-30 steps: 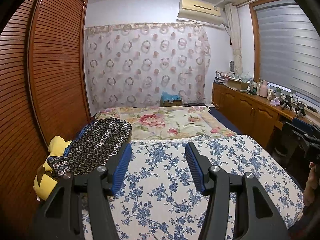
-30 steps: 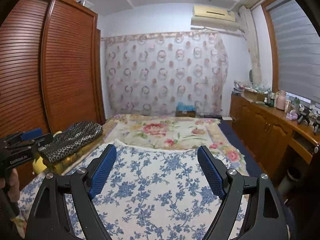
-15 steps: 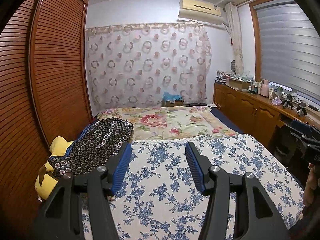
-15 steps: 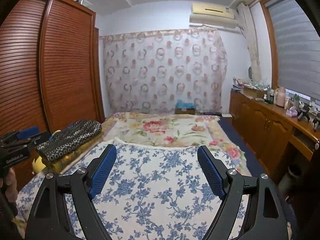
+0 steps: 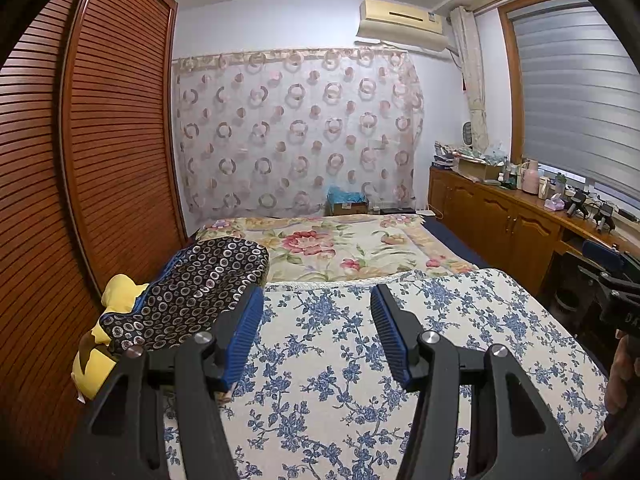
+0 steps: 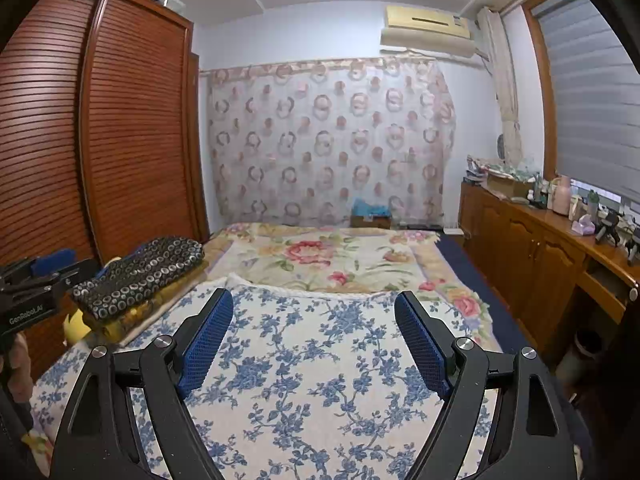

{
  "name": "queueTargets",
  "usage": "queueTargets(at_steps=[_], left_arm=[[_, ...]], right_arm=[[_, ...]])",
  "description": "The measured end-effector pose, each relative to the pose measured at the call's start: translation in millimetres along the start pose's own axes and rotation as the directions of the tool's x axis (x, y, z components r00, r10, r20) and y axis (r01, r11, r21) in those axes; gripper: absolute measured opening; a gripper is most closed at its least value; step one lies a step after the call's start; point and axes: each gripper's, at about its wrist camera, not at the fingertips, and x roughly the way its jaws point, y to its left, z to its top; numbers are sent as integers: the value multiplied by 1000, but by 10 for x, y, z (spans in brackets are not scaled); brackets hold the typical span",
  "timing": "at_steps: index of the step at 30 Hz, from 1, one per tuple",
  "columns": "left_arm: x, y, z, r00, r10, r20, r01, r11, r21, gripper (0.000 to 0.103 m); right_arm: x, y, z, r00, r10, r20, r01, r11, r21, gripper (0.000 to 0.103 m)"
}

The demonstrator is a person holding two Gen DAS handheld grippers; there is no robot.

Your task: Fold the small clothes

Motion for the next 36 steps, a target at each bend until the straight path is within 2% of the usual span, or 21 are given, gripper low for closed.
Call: queueTargets(at_steps=[36], left_arm=[[-3,36,29,1000,9,7,-9,1000,0,56]], right_arm=[[-4,-16,-30,1000,-2,3,2,1000,1,85]])
